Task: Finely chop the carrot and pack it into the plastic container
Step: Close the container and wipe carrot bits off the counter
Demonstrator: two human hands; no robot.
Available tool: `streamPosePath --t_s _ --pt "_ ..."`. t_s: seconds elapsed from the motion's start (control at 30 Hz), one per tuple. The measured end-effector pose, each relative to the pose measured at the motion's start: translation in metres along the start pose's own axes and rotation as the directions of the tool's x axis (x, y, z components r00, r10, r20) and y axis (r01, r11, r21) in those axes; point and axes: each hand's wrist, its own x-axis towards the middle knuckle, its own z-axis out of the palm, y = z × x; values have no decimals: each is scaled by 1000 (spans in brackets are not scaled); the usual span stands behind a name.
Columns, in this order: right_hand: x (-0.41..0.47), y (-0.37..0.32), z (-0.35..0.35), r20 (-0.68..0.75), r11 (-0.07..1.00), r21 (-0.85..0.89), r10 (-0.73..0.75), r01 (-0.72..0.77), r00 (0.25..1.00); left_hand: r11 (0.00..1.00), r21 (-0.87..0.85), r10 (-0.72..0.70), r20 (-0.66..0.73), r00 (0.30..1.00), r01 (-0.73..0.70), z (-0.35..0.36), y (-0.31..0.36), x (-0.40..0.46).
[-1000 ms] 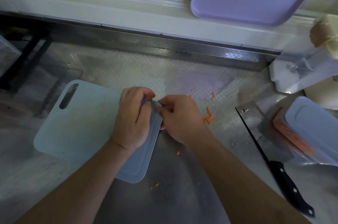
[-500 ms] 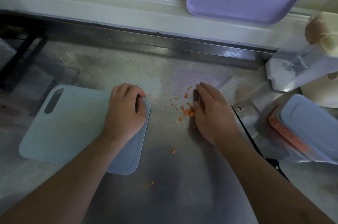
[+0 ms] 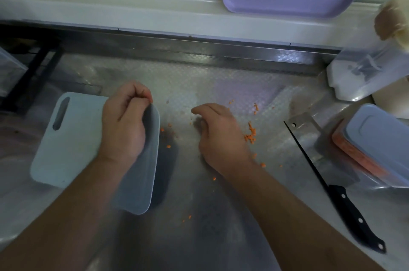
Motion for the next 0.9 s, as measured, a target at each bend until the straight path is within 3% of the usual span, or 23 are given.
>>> streamPosePath --t_s 0.13,0.27,0.33,0.43,0.6,0.67,0.8,0.9 --pt "2 -20 21 39 993 -13 -117 117 992 996 -70 -50 -35 998 48 -5 8 4" --pt "-9 -35 44 386 916 -167 -280 365 879 995 -56 -81 -34 996 79 0 6 3" --pt "-17 -35 46 456 863 -231 -313 450 833 996 -60 -75 -46 996 72 2 4 4" --pt "-31 -16 28 438 849 -321 -260 420 861 996 -51 -83 -80 993 79 4 1 8" --pt "-41 17 -6 238 864 -451 -122 221 964 996 -8 -84 -113 990 84 8 -7 11" --pt "-36 -1 2 286 875 -409 -147 260 947 996 1 -87 -106 991 88 11 -10 10" --pt "-49 -29 22 499 855 -298 -241 426 832 997 39 -69 -65 995 72 14 -13 6" --pt "-59 -15 11 448 851 -393 -154 348 881 996 65 -57 -66 996 61 14 -13 7"
